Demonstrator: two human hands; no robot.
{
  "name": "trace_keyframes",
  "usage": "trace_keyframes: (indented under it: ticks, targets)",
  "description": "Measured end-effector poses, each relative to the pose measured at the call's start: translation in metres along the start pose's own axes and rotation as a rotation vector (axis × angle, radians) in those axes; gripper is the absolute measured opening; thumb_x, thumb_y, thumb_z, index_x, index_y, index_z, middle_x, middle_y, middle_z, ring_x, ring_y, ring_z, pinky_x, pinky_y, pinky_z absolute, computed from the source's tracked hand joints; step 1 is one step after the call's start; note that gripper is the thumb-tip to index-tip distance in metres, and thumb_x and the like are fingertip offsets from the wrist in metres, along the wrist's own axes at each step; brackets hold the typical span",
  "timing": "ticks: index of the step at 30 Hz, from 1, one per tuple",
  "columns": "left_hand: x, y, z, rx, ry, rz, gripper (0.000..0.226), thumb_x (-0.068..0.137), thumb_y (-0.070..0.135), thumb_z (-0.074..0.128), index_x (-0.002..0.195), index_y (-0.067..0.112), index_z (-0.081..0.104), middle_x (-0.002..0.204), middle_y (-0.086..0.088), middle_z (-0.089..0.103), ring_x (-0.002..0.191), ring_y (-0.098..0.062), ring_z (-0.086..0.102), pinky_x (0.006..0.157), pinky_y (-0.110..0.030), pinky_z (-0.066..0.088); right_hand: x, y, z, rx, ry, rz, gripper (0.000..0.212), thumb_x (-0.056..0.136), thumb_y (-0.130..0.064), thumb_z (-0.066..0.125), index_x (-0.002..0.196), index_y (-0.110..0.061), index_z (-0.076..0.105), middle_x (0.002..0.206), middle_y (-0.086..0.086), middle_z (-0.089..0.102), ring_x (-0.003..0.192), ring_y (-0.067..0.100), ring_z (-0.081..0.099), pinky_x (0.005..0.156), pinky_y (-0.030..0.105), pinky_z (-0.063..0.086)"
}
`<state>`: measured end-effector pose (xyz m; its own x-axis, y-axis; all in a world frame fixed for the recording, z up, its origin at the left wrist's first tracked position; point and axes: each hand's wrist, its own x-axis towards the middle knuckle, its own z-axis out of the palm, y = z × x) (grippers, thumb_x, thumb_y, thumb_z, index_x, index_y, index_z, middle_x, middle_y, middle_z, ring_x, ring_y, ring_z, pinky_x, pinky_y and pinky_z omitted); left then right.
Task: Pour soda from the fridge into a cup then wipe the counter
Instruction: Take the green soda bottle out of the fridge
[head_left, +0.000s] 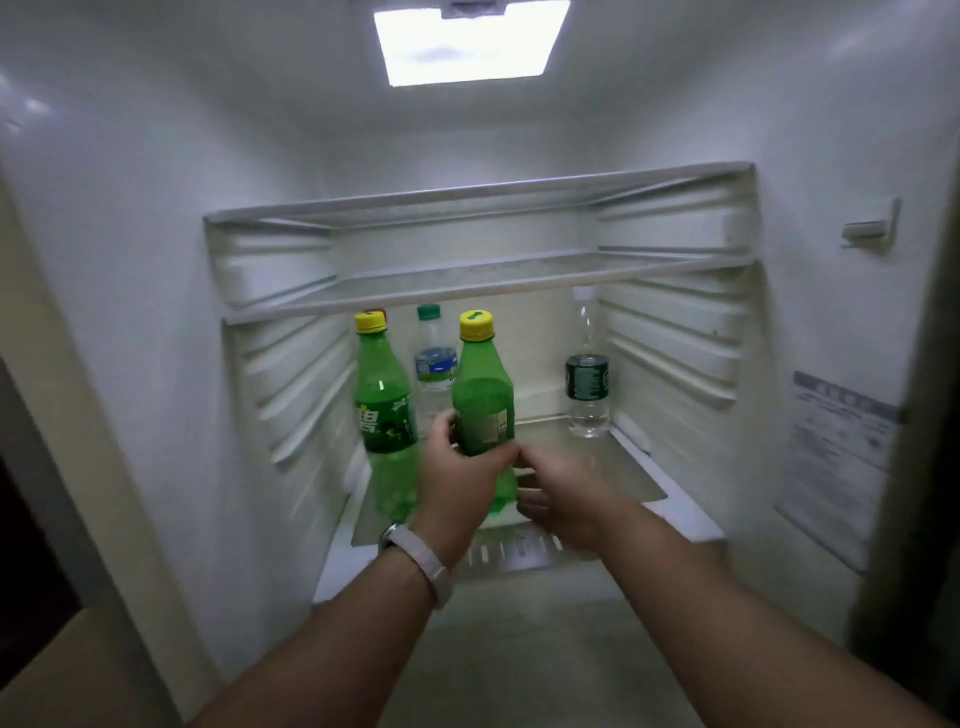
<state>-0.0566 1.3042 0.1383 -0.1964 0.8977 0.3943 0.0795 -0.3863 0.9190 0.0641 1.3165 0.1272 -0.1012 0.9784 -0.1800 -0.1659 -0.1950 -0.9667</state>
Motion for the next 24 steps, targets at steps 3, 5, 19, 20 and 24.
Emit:
trace_keyframes:
  ticks: [3,5,19,20,24]
  targets:
    - [-0.012,0.005,-0.008,0.018,-0.003,0.026,0.045,0.069,0.005,0.084,0.108,0.015,0.062,0.099,-0.001,0.074,0.089,-0.012,0.071,0.076,-0.030,0.059,-0.011,-0.001,0.004,0.014,-0.035,0.013,0.024,0.090,-0.025,0.060,0.101,-0.006,0.069,0.101,0.020,0.068,0.095,0.031,0.063,0.083,0.036,0.050]
    - [-0.020,0.008,-0.011,0.028,0.021,0.040,0.047,0.068,0.004,0.084,0.108,0.013,0.062,0.098,-0.002,0.073,0.089,-0.014,0.071,0.075,-0.030,0.059,-0.017,0.001,0.005,0.053,-0.052,0.022,0.015,0.088,-0.022,0.061,0.089,-0.010,0.070,0.085,0.012,0.066,0.082,0.024,0.053,0.061,0.028,0.039]
    - [-0.087,0.051,-0.028,-0.044,0.120,0.040,0.044,0.069,0.006,0.085,0.107,0.015,0.066,0.098,-0.001,0.074,0.090,-0.016,0.071,0.077,-0.033,0.060,-0.091,0.005,0.002,0.086,-0.191,0.047,0.027,0.095,-0.017,0.051,0.115,-0.001,0.060,0.107,0.023,0.068,0.091,0.035,0.068,0.088,0.043,0.055]
    - [-0.090,0.055,-0.029,-0.042,0.113,0.039,0.044,0.069,0.006,0.084,0.109,0.014,0.065,0.099,-0.002,0.074,0.091,-0.017,0.071,0.078,-0.034,0.060,-0.096,0.006,0.002,0.099,-0.203,0.043,0.027,0.095,-0.016,0.050,0.115,-0.001,0.060,0.108,0.023,0.067,0.092,0.036,0.068,0.089,0.043,0.055]
    - [-0.103,0.068,-0.035,-0.015,0.067,0.046,0.043,0.069,0.010,0.084,0.107,0.015,0.066,0.099,-0.001,0.074,0.093,-0.020,0.071,0.081,-0.039,0.060,-0.121,0.005,0.001,0.146,-0.219,0.033,0.024,0.094,-0.013,0.050,0.112,0.001,0.059,0.108,0.025,0.065,0.091,0.037,0.067,0.081,0.041,0.058]
